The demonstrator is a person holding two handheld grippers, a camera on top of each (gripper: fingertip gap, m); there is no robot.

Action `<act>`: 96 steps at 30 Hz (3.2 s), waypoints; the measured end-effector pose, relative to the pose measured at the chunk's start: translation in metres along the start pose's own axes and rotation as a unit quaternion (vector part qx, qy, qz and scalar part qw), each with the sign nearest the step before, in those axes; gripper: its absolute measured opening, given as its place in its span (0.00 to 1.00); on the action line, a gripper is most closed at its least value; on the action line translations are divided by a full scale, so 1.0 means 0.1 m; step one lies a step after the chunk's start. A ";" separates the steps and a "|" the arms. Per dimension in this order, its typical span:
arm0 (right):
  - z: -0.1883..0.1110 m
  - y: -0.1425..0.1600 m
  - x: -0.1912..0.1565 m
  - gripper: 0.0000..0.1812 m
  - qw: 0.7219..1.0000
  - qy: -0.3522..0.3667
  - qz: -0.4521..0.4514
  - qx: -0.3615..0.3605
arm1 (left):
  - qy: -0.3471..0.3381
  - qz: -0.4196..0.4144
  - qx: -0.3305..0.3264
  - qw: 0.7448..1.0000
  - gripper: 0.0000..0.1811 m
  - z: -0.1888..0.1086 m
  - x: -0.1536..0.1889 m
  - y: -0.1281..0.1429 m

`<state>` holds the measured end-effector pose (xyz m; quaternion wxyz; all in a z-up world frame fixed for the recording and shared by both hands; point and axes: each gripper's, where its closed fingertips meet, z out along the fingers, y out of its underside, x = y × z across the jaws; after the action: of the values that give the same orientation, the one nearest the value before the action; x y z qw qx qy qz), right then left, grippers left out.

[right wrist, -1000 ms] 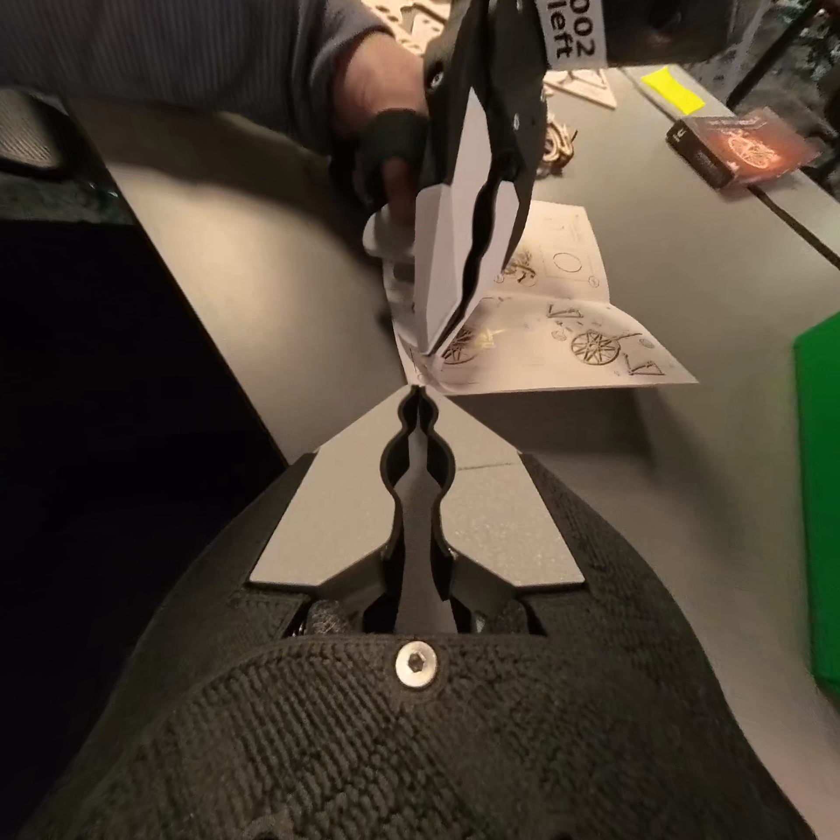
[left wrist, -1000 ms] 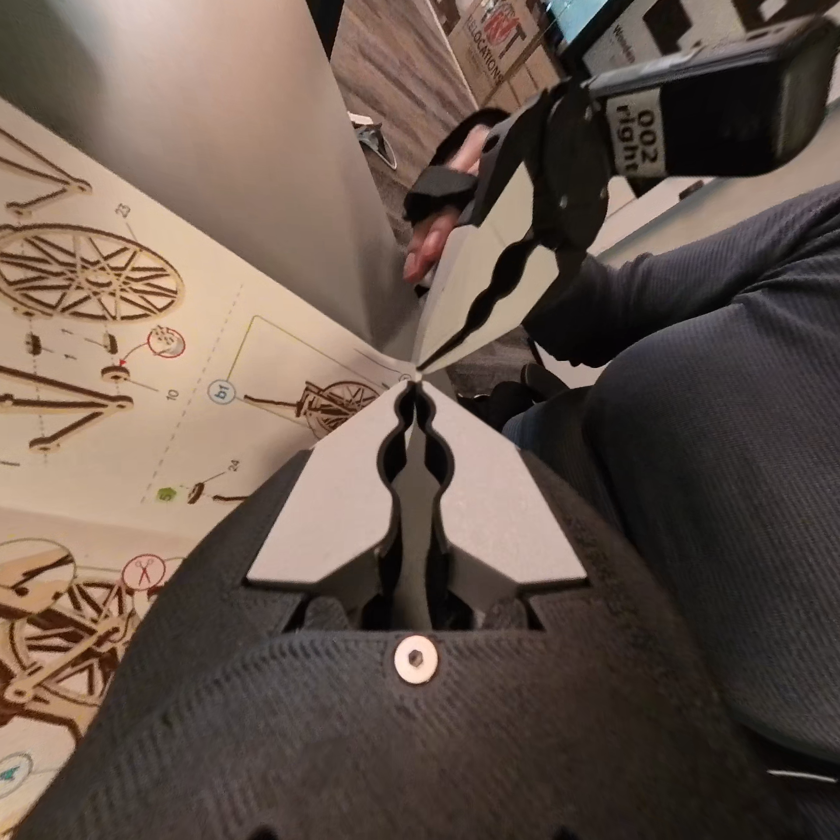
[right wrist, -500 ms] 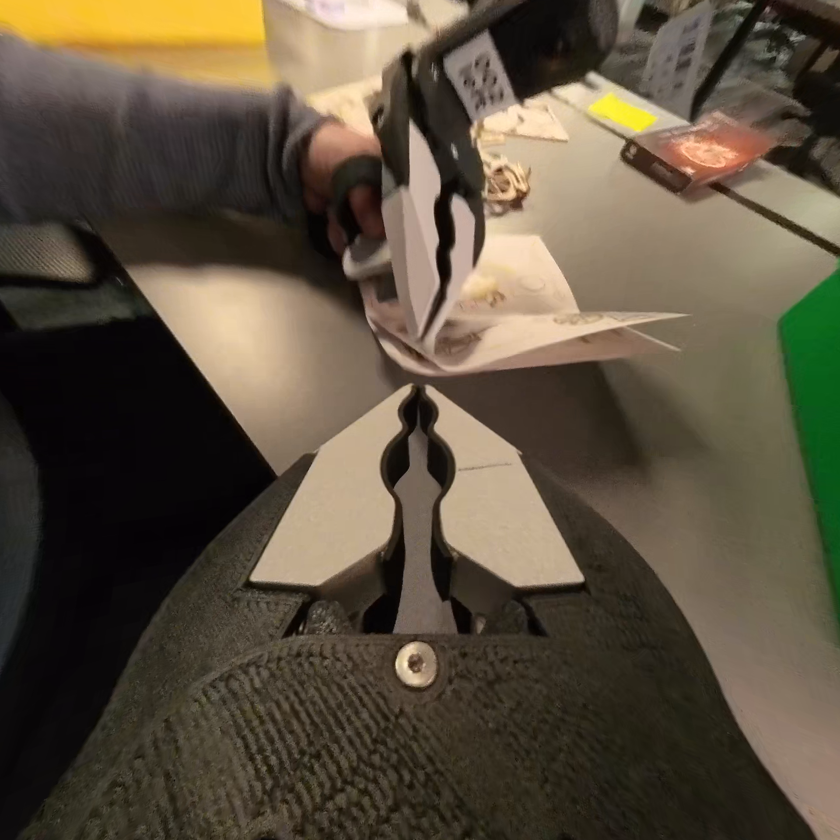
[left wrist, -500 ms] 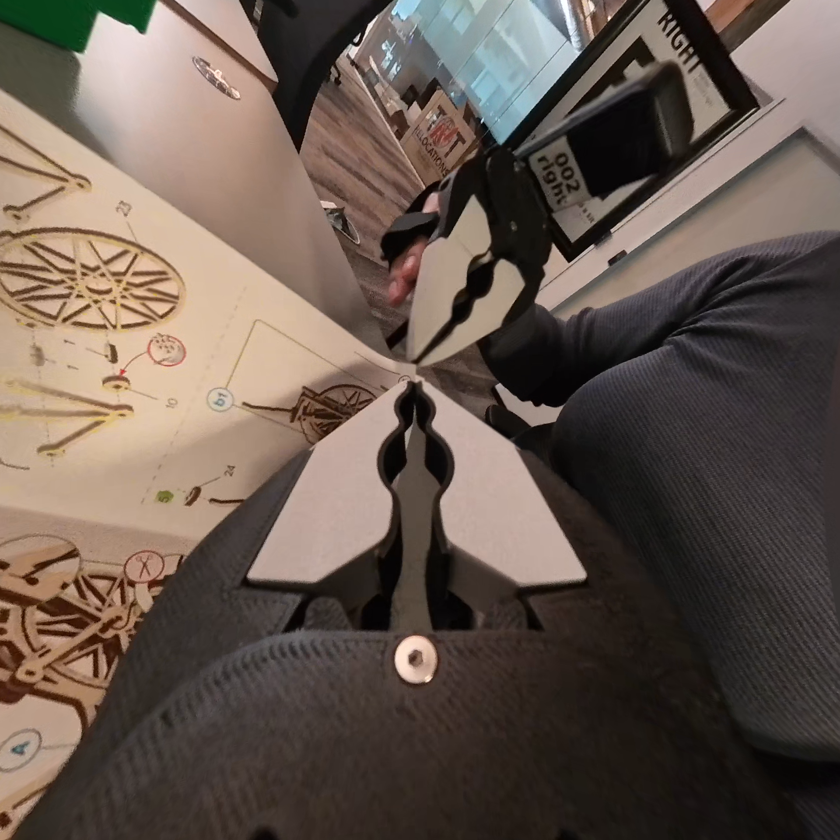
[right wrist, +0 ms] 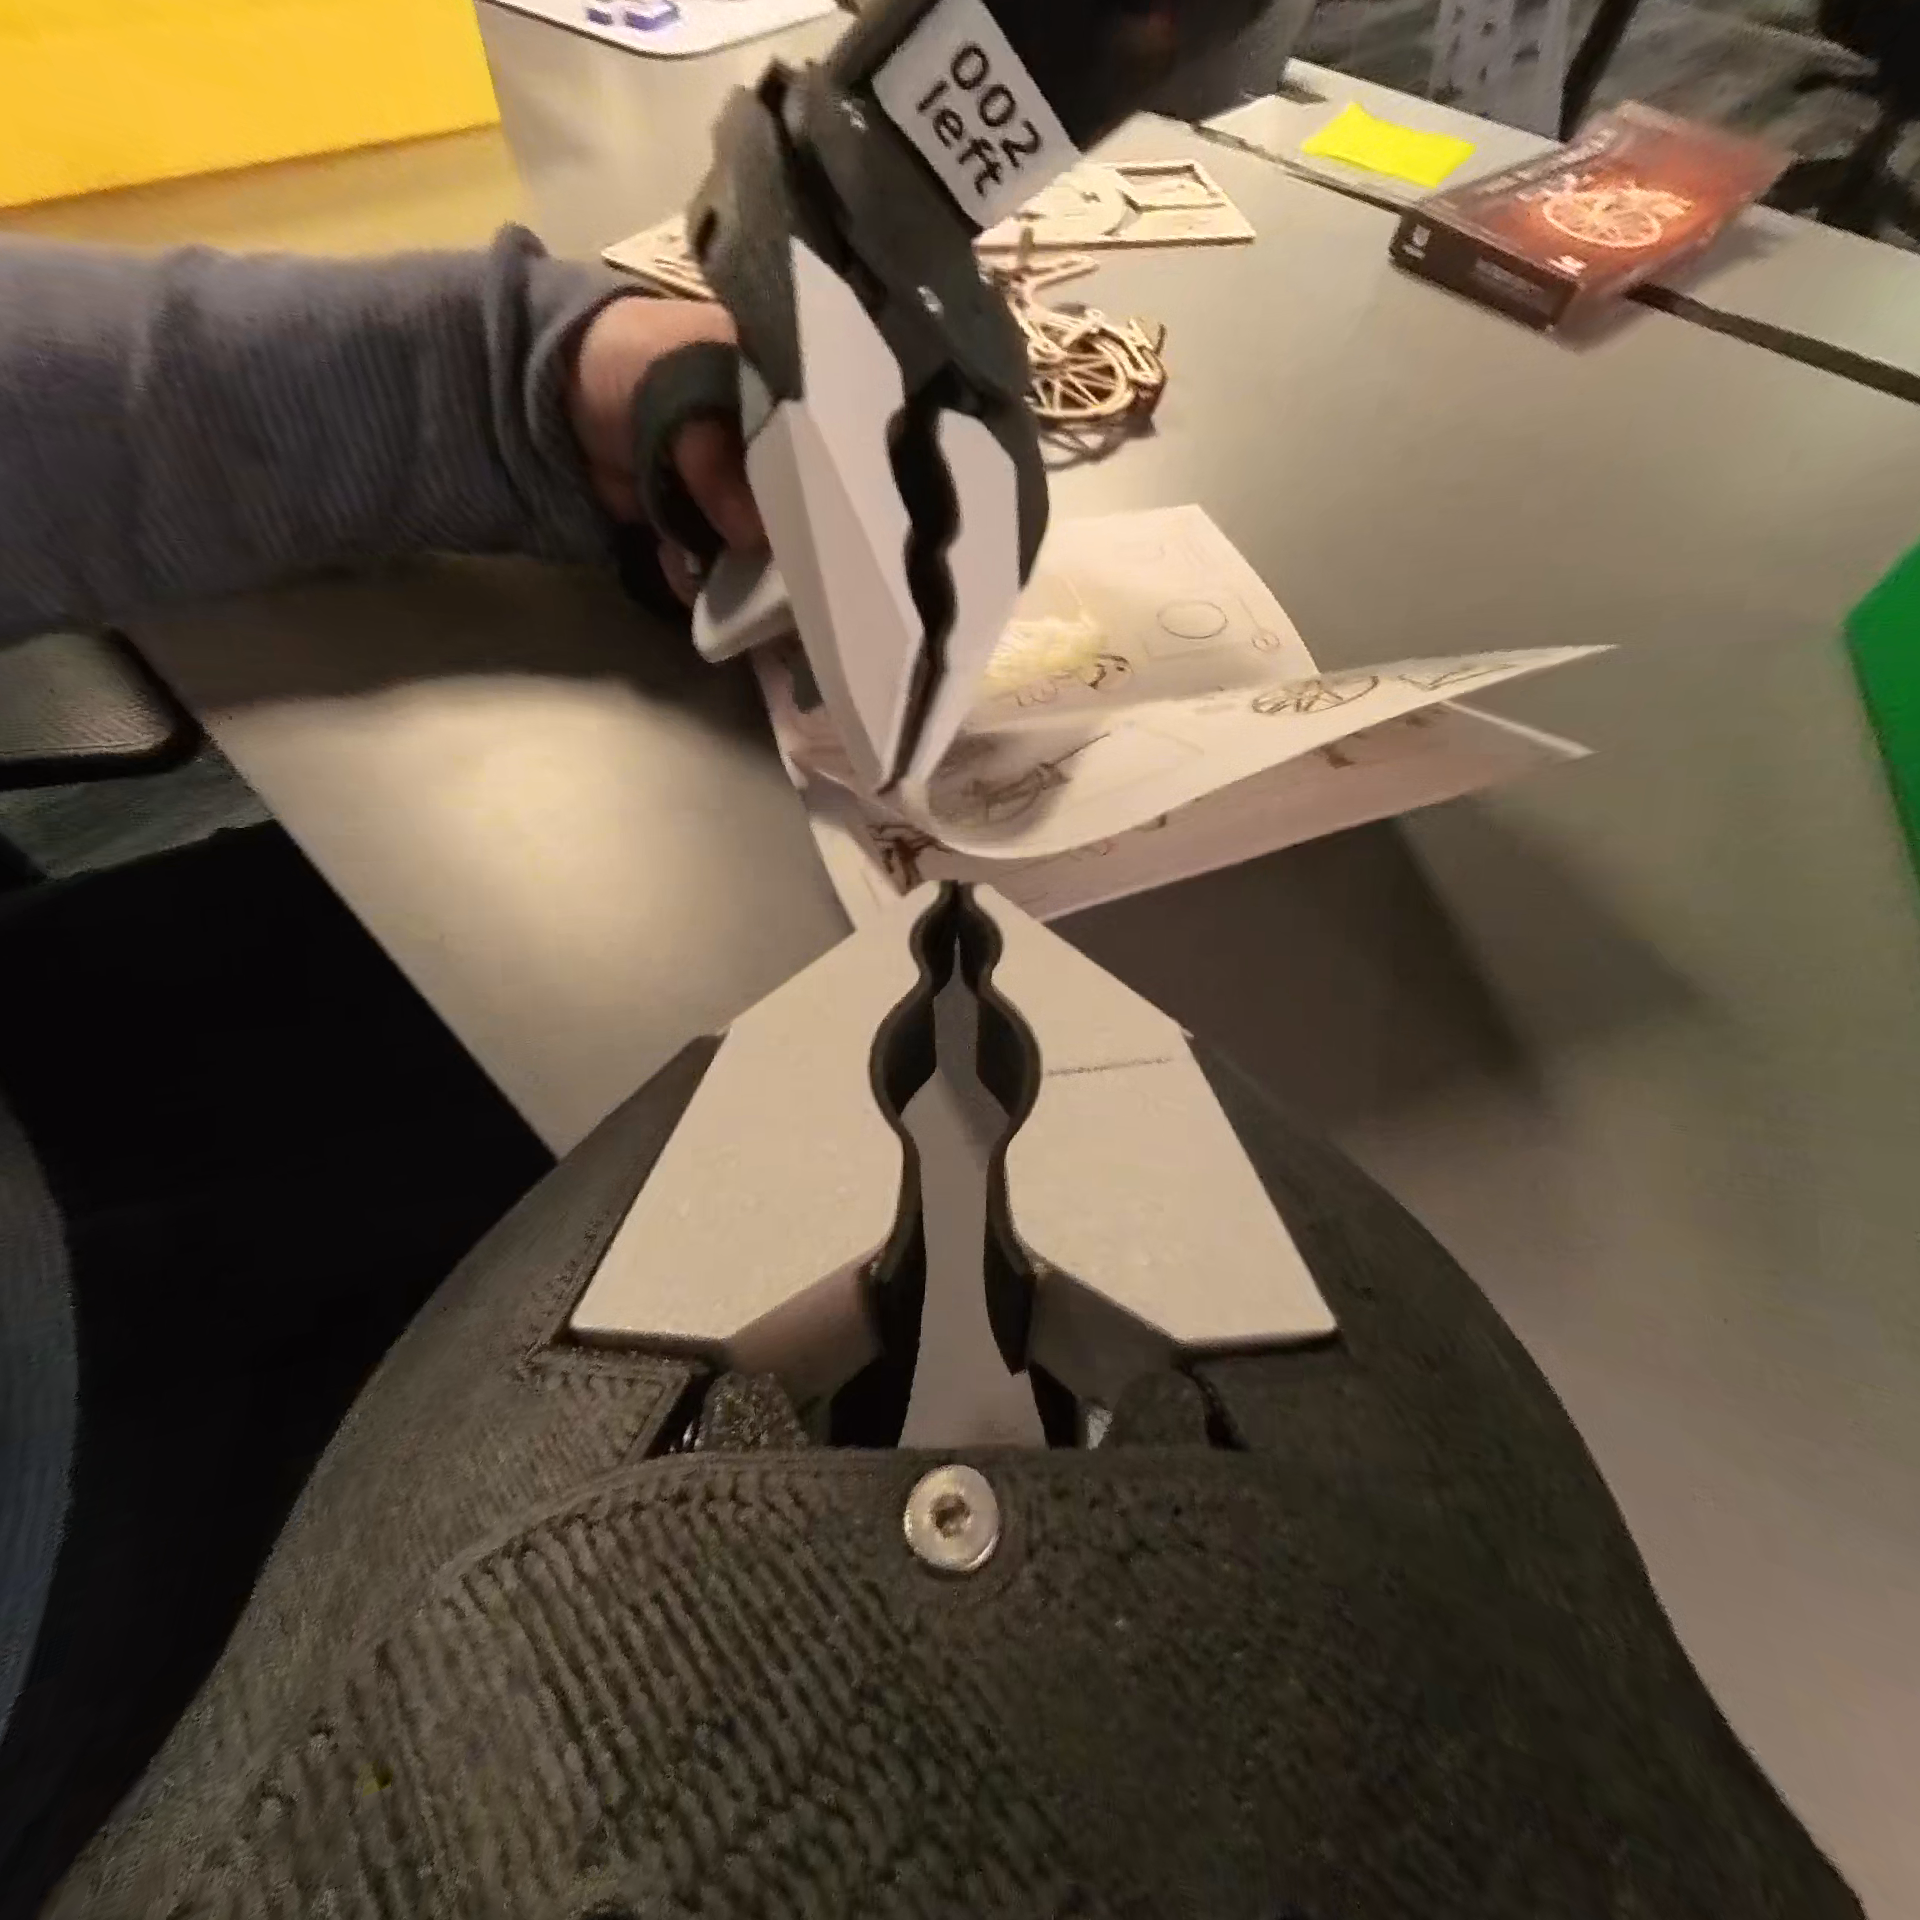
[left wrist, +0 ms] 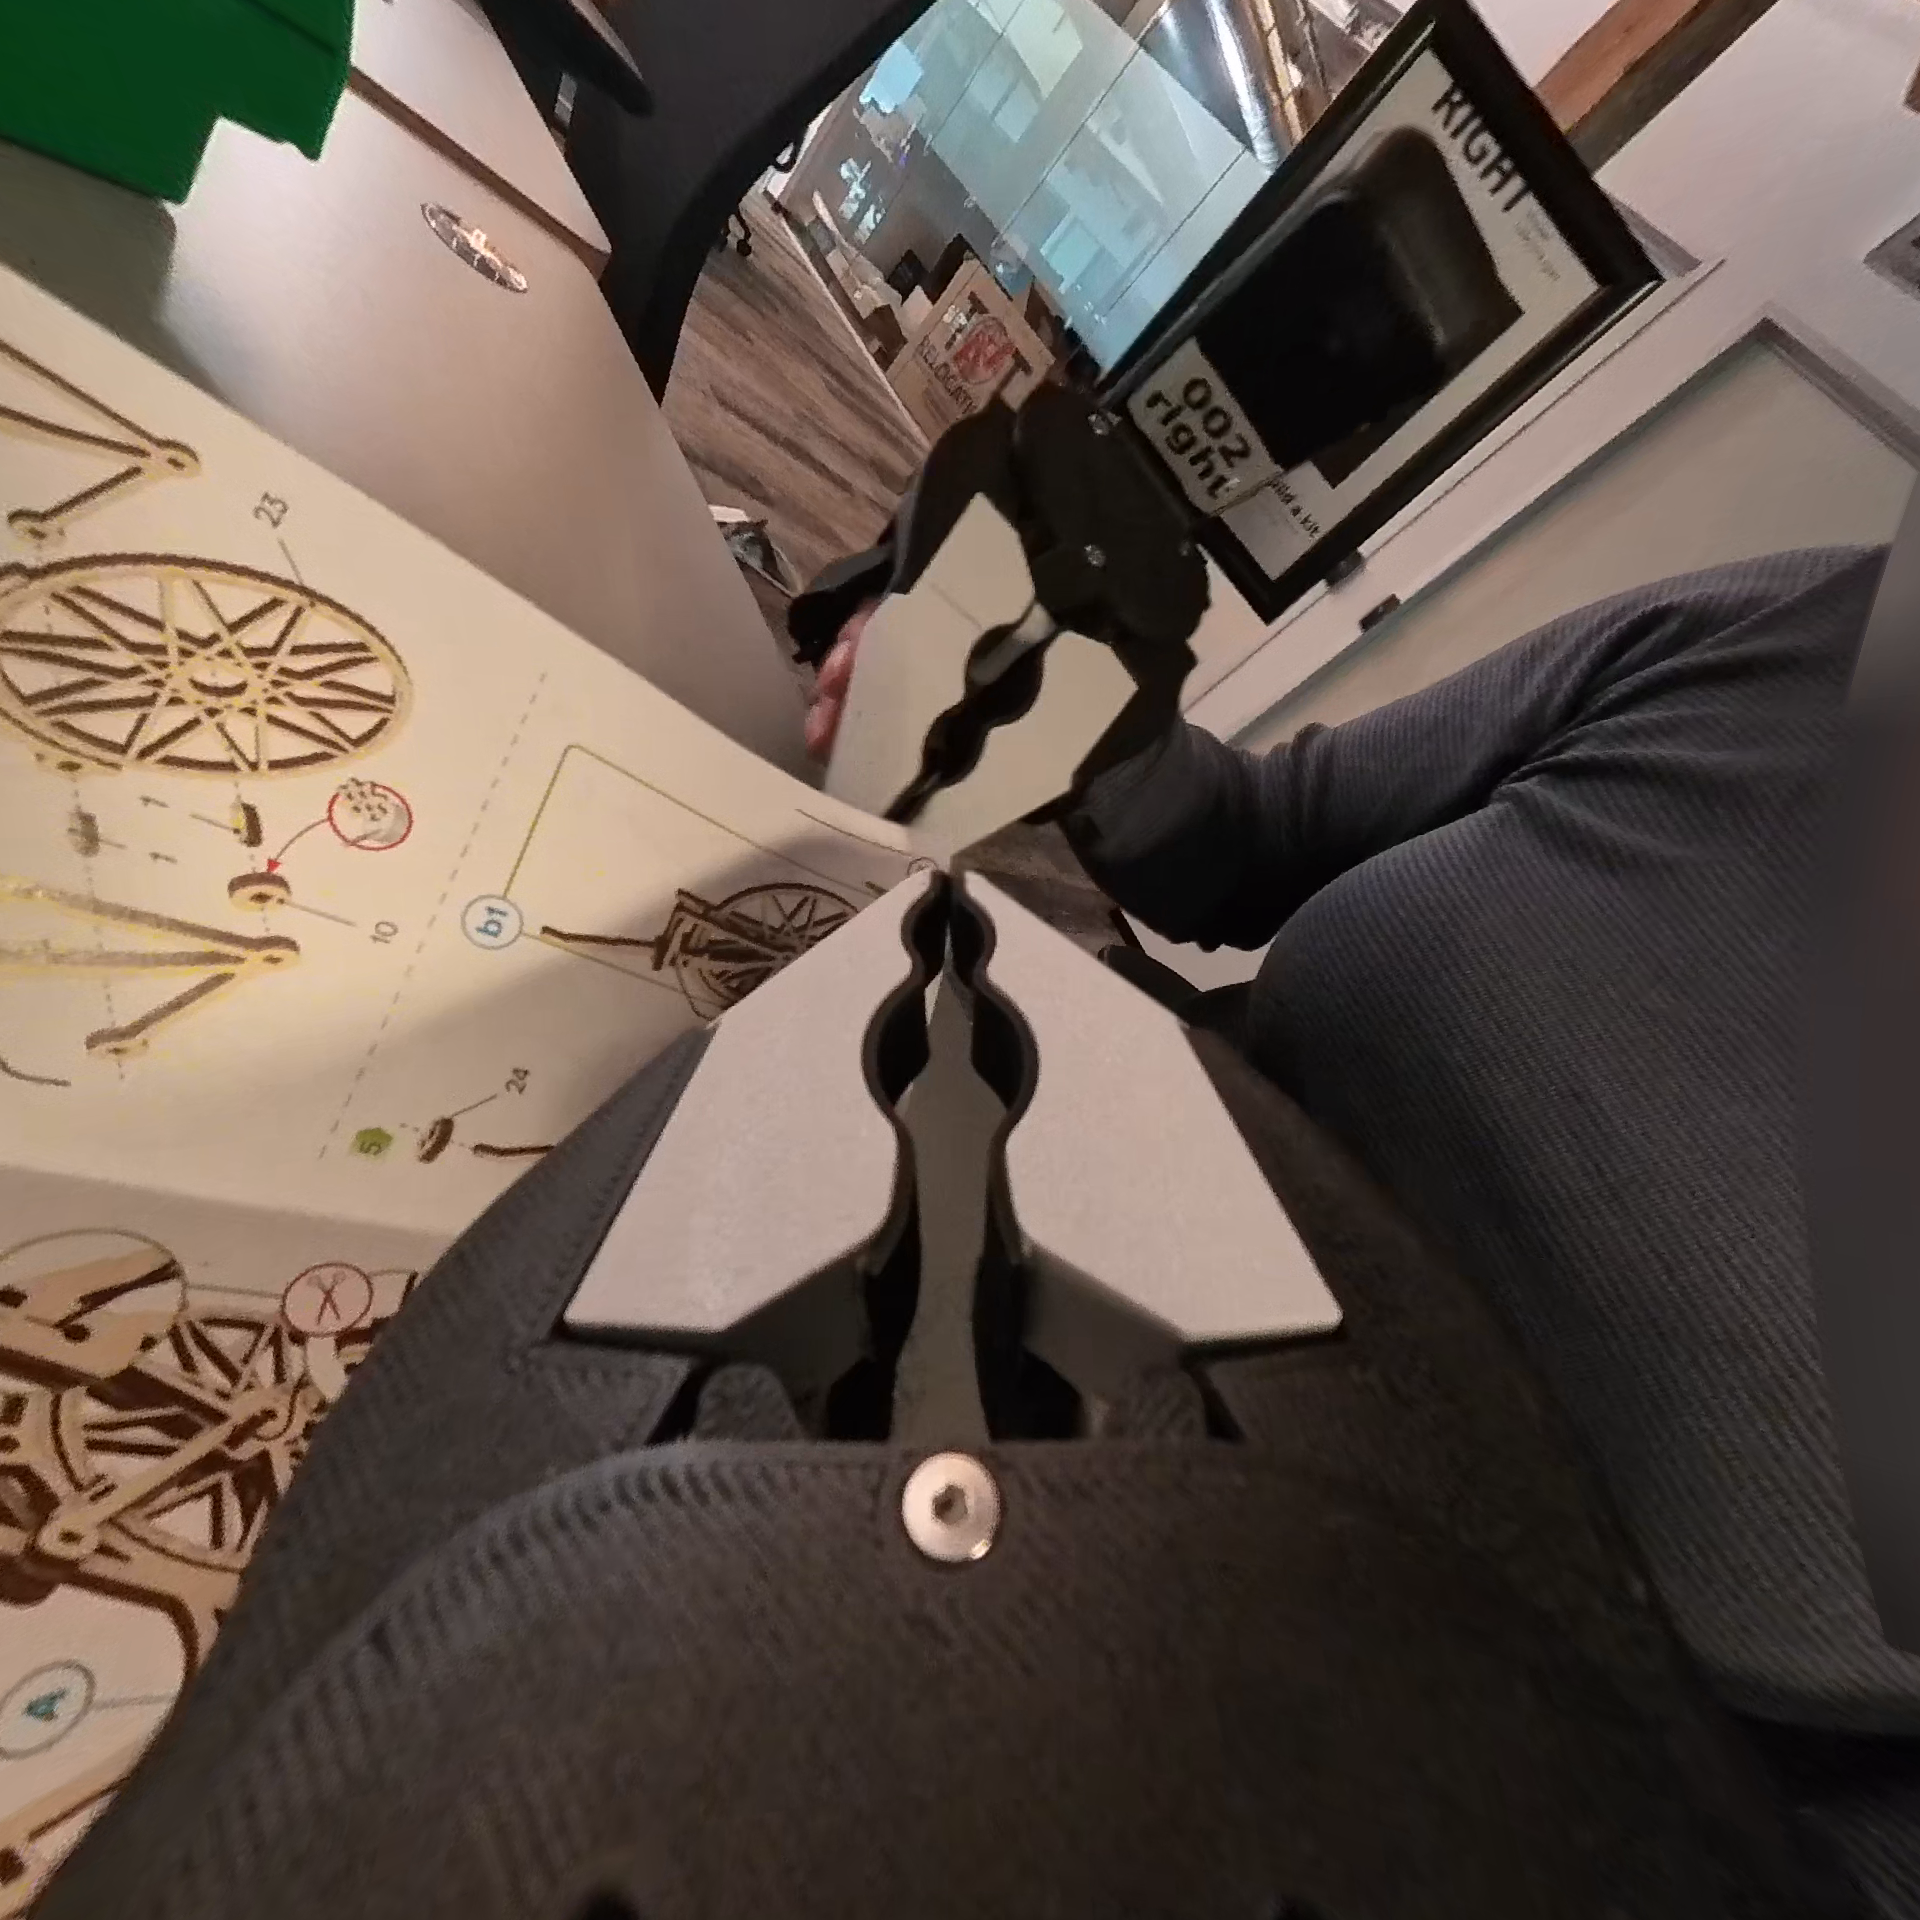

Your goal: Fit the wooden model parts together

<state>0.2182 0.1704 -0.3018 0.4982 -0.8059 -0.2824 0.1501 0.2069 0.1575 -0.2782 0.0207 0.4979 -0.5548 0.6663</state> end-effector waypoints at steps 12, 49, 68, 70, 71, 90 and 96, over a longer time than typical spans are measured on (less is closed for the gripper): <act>0.29 -0.32 0.22 0.03 0.999 -0.025 -0.032 -0.008 | -0.045 0.027 0.120 0.991 0.18 -0.21 0.34 -0.26; 0.63 0.10 0.56 0.24 0.941 -0.085 -0.162 -0.286 | -0.573 -0.011 0.141 0.808 0.00 -1.24 -0.48 0.06; 1.08 -0.05 0.66 0.29 0.947 -0.125 -0.102 -0.276 | -0.572 -0.024 0.164 0.803 0.29 -1.09 -0.32 0.26; 1.08 -0.05 0.66 0.29 0.956 -0.127 -0.087 -0.251 | -0.557 -0.011 0.158 0.815 0.29 -0.94 -0.30 0.23; 1.08 -0.05 0.66 0.29 0.960 -0.128 -0.082 -0.237 | -0.551 -0.007 0.147 0.821 0.29 -0.86 -0.32 0.22; 1.30 -0.17 0.83 0.33 0.983 -0.135 -0.064 -0.107 | -0.298 0.055 0.268 0.914 0.49 -0.47 0.50 -0.07; 1.50 -0.28 0.96 0.30 0.975 -0.181 -0.082 -0.104 | -0.464 0.180 0.394 0.773 0.46 -1.91 0.86 -0.26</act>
<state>0.2075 0.3454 -0.3417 0.3627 -0.7871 -0.4468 0.2221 0.0564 0.2678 -0.1793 -0.5575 0.6022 -0.2652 0.5062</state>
